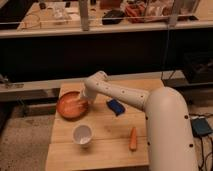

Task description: Drag the ceramic bowl in a circle

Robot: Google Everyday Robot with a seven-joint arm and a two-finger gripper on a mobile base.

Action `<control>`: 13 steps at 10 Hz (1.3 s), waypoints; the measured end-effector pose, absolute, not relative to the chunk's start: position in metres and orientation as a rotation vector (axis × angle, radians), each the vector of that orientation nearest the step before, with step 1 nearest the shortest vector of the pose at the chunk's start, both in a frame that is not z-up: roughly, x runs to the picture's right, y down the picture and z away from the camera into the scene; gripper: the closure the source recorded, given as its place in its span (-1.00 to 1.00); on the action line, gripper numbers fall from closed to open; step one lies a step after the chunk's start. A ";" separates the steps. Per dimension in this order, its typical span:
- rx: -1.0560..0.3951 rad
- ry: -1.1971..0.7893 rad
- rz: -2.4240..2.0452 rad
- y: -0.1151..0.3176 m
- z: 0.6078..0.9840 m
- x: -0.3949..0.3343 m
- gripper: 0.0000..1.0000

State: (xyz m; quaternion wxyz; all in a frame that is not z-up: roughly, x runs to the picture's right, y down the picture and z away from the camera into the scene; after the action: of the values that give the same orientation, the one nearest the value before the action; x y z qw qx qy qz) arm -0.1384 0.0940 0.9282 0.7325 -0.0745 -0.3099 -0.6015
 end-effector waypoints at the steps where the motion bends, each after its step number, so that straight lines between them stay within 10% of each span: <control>1: -0.171 -0.663 -1.324 0.094 0.929 -0.140 0.38; 5: -0.139 -0.574 -1.210 0.085 0.937 -0.115 1.00; 13: -0.142 -0.510 -0.956 0.066 0.920 -0.162 1.00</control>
State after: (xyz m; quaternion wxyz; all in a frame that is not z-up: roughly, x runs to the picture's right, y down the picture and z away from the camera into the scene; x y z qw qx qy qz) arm -0.1619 0.0659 0.9203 0.8545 -0.0674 -0.2426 -0.4544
